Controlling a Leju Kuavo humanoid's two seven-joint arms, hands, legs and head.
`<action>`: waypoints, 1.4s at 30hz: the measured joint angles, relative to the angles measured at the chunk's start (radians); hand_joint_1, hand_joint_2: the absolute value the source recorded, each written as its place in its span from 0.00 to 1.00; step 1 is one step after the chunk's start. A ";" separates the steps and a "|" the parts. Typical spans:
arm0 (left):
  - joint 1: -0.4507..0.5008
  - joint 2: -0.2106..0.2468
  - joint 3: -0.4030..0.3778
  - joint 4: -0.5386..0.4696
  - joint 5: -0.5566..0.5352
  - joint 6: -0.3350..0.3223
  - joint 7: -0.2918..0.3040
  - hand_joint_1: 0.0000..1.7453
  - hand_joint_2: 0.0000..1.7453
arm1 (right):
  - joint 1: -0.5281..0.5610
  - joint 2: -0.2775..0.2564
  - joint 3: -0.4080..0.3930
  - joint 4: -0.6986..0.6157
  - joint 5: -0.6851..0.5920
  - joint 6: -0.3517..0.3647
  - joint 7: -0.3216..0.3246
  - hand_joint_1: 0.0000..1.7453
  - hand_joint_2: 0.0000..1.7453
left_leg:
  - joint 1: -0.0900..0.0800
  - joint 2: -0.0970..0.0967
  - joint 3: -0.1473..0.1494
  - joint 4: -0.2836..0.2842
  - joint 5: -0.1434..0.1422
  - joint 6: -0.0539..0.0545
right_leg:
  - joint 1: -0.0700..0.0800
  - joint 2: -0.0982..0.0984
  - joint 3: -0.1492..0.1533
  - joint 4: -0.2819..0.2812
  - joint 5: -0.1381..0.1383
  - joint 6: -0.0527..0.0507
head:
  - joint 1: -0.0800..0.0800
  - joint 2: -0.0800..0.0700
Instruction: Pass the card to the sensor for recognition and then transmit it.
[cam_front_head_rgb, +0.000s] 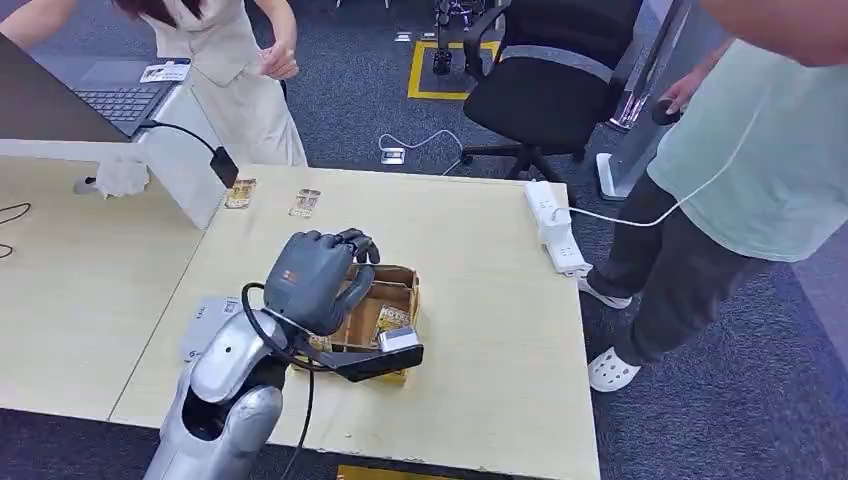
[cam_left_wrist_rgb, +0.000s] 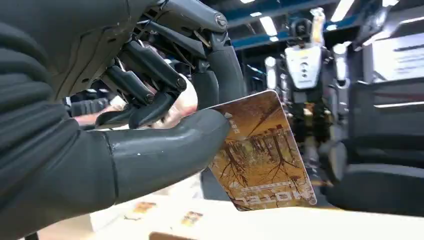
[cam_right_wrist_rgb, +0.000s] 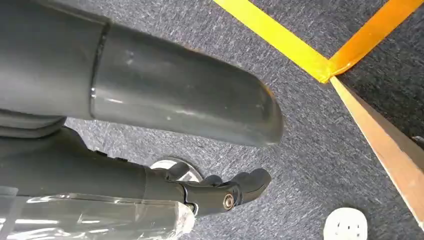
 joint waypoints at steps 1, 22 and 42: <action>-0.006 -0.002 0.006 0.001 -0.019 0.004 0.015 1.00 1.00 | 0.000 0.000 0.000 0.000 0.005 0.000 -0.004 0.00 0.00 | 0.000 0.000 0.000 0.000 0.000 0.000 | 0.000 0.000 0.000 0.000 0.000 0.000 | 0.000 0.000; -0.253 -0.014 0.241 0.210 -0.232 0.036 0.138 1.00 1.00 | -0.007 0.000 0.031 0.005 0.046 0.021 -0.026 0.00 0.00 | 0.000 -0.001 -0.001 0.000 0.002 -0.001 | 0.000 -0.001 0.000 0.001 0.000 0.000 | 0.000 0.000; -0.280 0.006 0.350 0.244 -0.232 0.033 0.152 0.00 1.00 | -0.010 0.000 0.036 0.019 0.041 0.020 -0.028 0.00 0.00 | 0.000 -0.001 -0.001 0.000 0.002 -0.001 | 0.000 -0.002 0.000 0.001 0.001 0.000 | 0.000 0.000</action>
